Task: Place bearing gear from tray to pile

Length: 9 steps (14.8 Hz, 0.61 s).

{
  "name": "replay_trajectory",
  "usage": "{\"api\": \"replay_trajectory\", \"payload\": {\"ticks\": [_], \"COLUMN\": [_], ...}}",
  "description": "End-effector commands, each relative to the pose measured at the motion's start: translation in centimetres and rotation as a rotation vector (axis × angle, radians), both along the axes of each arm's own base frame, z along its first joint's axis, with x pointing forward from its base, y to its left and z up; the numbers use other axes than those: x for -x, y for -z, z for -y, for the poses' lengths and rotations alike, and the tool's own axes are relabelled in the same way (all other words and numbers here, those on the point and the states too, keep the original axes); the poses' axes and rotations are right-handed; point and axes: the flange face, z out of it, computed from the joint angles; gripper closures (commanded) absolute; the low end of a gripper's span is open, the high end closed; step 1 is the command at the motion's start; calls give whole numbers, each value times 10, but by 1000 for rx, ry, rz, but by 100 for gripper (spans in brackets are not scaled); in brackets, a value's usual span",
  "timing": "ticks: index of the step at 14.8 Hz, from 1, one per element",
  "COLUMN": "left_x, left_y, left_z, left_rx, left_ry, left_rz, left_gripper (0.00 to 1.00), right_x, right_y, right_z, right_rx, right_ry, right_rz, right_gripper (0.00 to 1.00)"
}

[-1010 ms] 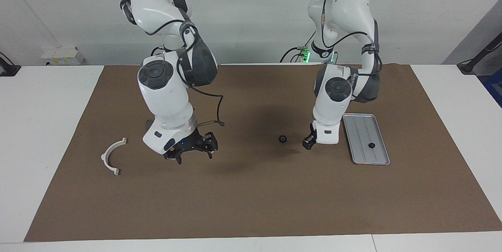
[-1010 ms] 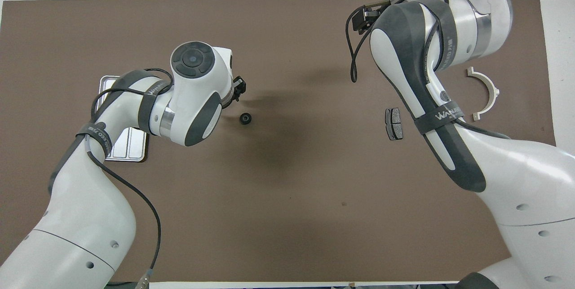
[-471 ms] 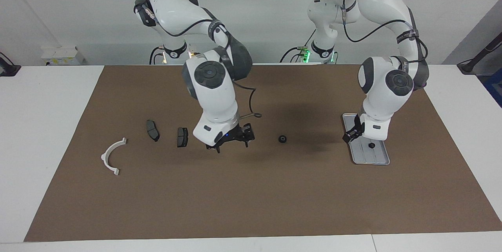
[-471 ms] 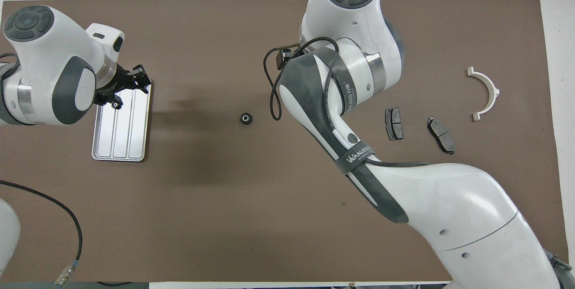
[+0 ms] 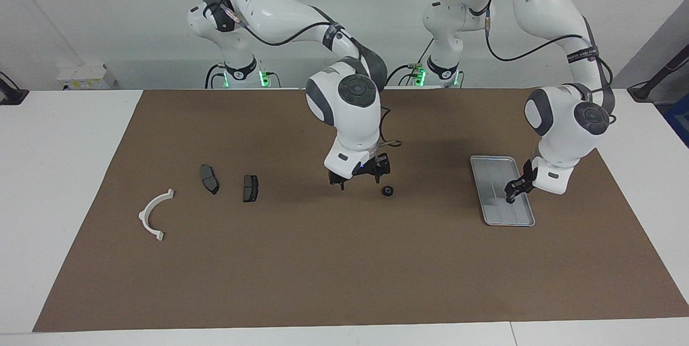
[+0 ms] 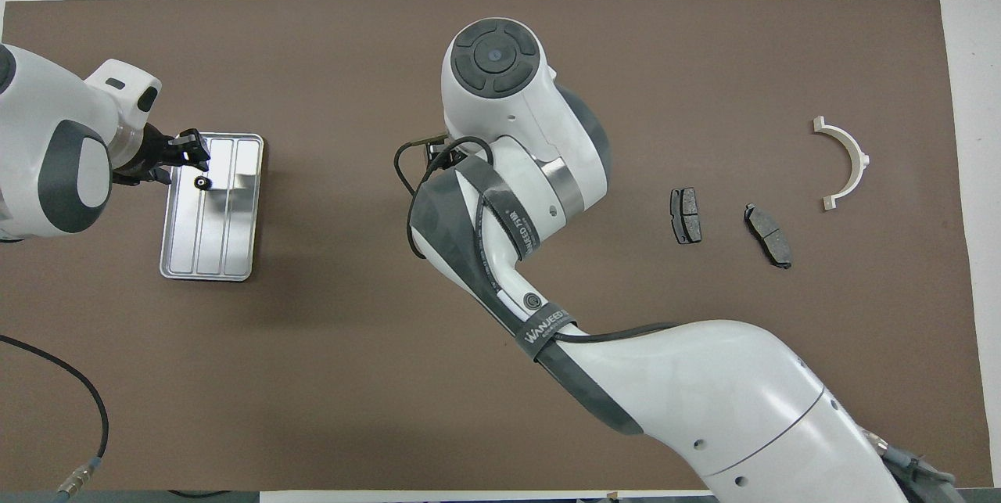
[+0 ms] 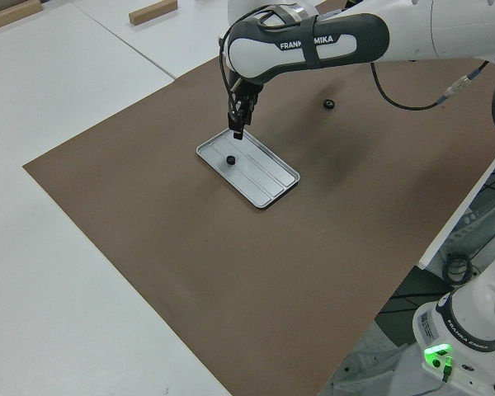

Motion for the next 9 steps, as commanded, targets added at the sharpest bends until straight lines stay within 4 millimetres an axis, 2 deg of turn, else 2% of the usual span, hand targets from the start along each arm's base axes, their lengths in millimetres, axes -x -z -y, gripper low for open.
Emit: {"api": "replay_trajectory", "payload": {"ticks": [1, 4, 5, 9], "left_x": [11, 16, 16, 19], "left_y": [7, 15, 17, 30], "left_z": [-2, -7, -8, -7], "left_rx": [-4, -4, -4, -3], "left_ry": [26, 35, 34, 36], "left_rz": [30, 26, 37, 57], "left_gripper": [43, 47, 53, 54], "right_x": [32, 47, 50, 61], "right_y": [11, 20, 21, 30], "right_z": [-6, -16, -21, -45], "right_rx": [18, 17, 9, 19], "right_ry": [-6, -14, -10, 5], "right_rz": [16, 20, 29, 66], "right_gripper": [1, 1, 1, 1]}}
